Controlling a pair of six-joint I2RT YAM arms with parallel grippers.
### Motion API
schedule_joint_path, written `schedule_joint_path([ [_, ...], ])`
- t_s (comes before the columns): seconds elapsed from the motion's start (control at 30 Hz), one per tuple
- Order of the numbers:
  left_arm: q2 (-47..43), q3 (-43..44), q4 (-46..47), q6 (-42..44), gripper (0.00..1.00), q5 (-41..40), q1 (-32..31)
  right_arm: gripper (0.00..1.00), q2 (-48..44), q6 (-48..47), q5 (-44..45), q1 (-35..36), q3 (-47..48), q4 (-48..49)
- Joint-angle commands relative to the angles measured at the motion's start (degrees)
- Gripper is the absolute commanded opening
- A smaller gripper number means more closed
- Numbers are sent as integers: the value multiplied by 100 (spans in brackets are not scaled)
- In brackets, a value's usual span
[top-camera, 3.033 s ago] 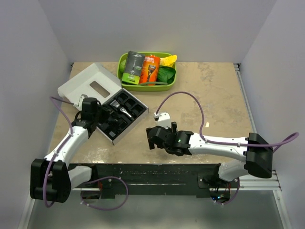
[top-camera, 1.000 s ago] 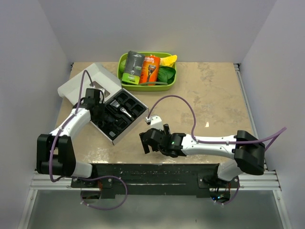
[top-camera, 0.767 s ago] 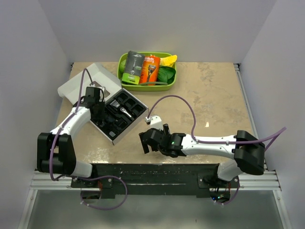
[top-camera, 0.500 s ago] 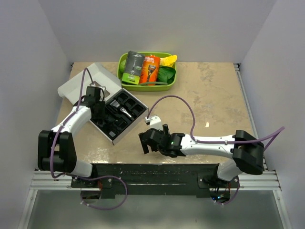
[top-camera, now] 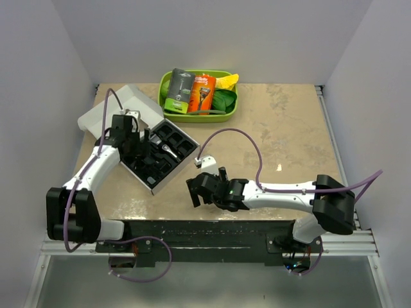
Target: Sort the hair-cutting tools
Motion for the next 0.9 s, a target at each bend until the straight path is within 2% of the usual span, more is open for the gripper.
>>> schedule_joint_path([
  [0.0, -486, 298, 86, -206, 99, 116, -83, 99, -60, -19, 376, 30, 422, -145],
  [0.13, -829, 263, -108, -680, 99, 2, -83, 99, -122, -247, 667, -259, 704, -286],
  [0.3, -1576, -53, -275, -1067, 99, 195, -83, 99, -367, -546, 203, -1329, 766, 135],
  [0.47, -2112, -483, -530, -1577, 99, 39, -83, 99, 9, -907, -98, -2008, 1282, 469],
  [0.63, -2701, -889, -442, -2087, 99, -410, -48, 99, 694, -1214, -422, -2193, 1723, 925],
  [0.73, -2728, -959, -416, -2316, 99, -779, 22, 99, 984, -1267, -703, -2246, 1890, 1206],
  [0.87, -2658, -1082, -223, -2544, 99, -815, 479, 98, 1214, -1329, -941, -2273, 2066, 1322],
])
